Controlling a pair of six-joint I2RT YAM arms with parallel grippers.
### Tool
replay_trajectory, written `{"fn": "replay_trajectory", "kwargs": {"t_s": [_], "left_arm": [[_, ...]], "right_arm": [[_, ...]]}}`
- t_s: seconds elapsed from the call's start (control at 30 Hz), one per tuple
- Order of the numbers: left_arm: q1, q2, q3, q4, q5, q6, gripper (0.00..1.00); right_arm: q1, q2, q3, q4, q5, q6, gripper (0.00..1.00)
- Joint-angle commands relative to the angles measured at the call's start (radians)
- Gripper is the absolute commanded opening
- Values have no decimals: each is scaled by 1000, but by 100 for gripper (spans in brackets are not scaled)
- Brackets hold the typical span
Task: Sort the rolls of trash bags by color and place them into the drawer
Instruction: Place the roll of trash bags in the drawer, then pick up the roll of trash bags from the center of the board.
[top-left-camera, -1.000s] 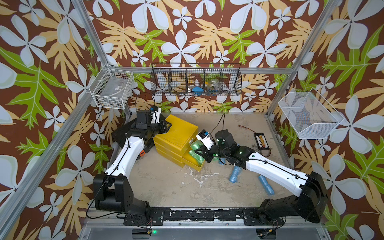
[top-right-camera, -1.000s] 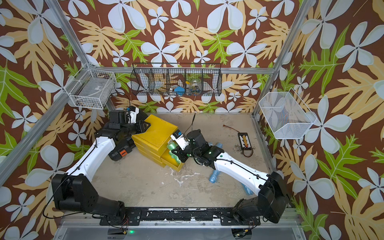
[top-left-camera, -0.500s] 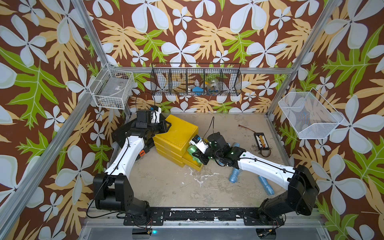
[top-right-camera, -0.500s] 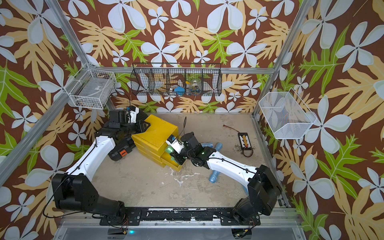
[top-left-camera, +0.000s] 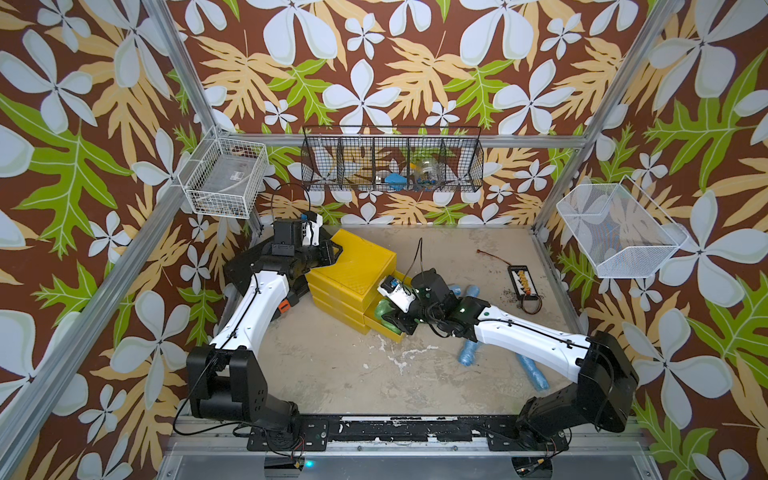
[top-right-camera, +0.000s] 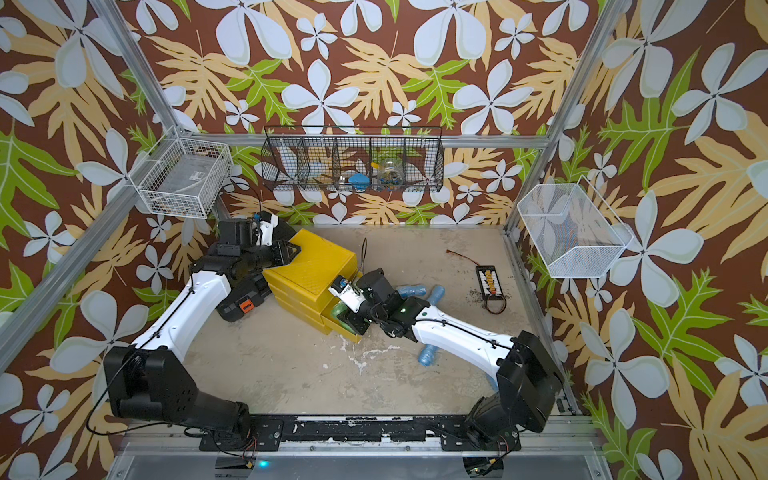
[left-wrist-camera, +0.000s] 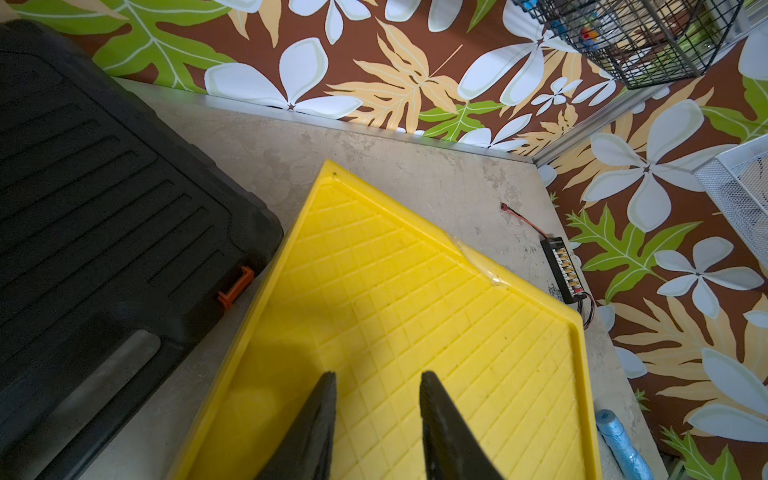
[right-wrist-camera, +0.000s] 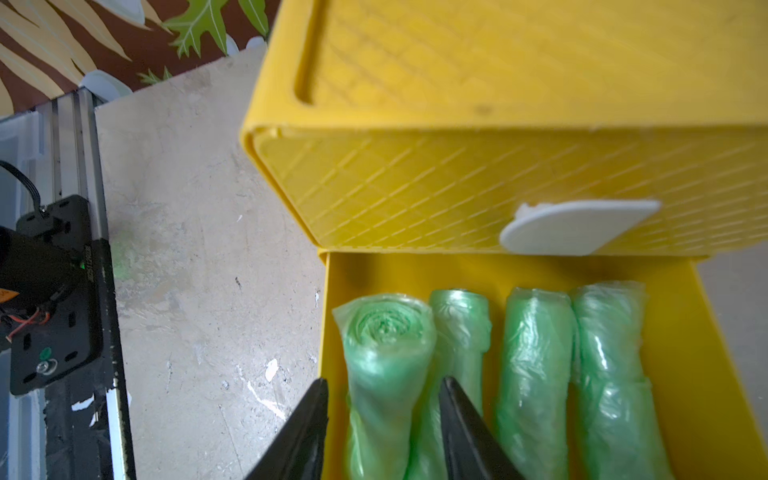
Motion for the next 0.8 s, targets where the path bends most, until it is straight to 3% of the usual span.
{"fn": "replay_trajectory", "kwargs": {"t_s": [0.0,0.17,0.47,0.77], "left_arm": [[1,3,3,-42,-16,15,37],[1,0,3,-44,-16,15,37],[1,-3,3,-44,-16,14,37],[0,5,0,-44,-14,15,37]], "right_arm": [[1,-35,22,21,42,32,51],[-30,-95,39,12,110,108,53],[-296,-182,-71,6,56,333,45],[-488,-11,-191,64,-183,411,40]]}}
